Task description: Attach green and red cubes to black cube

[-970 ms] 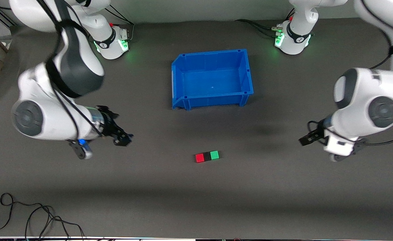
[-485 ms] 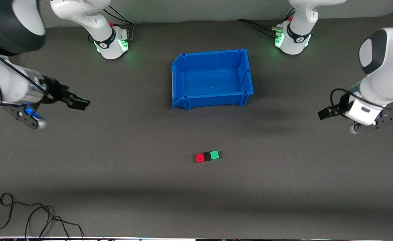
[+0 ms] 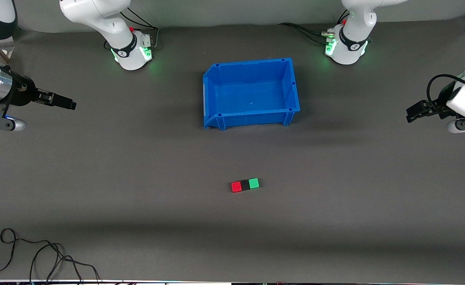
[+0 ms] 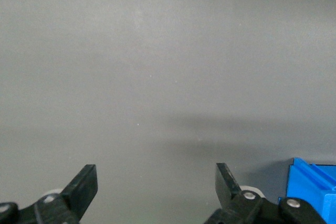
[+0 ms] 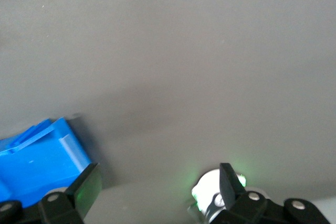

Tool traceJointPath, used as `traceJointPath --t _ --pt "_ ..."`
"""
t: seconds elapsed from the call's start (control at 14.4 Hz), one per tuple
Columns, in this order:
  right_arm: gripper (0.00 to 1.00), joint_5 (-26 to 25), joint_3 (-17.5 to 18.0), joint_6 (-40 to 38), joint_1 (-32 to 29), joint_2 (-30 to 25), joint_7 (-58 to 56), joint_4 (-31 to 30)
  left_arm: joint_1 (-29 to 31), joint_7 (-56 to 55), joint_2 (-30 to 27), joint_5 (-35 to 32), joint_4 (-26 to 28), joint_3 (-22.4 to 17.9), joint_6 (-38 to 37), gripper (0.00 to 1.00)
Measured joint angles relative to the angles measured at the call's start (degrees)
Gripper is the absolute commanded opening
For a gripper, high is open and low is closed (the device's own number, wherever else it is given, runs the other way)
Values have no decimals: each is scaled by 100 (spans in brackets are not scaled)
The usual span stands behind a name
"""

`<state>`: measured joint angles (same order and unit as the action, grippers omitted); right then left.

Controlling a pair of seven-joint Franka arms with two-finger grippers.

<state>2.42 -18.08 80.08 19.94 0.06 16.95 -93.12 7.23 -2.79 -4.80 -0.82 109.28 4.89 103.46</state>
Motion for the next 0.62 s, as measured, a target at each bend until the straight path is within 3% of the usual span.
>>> traceJointPath --t 0.35,0.62 --pt "100 -398 13 699 351 -202 -103 -358 -21 -124 534 2 -961 124 -104 100" --pt "100 -509 38 799 524 -202 -103 -362 -100 -100 701 3 -1089 136 -221 100"
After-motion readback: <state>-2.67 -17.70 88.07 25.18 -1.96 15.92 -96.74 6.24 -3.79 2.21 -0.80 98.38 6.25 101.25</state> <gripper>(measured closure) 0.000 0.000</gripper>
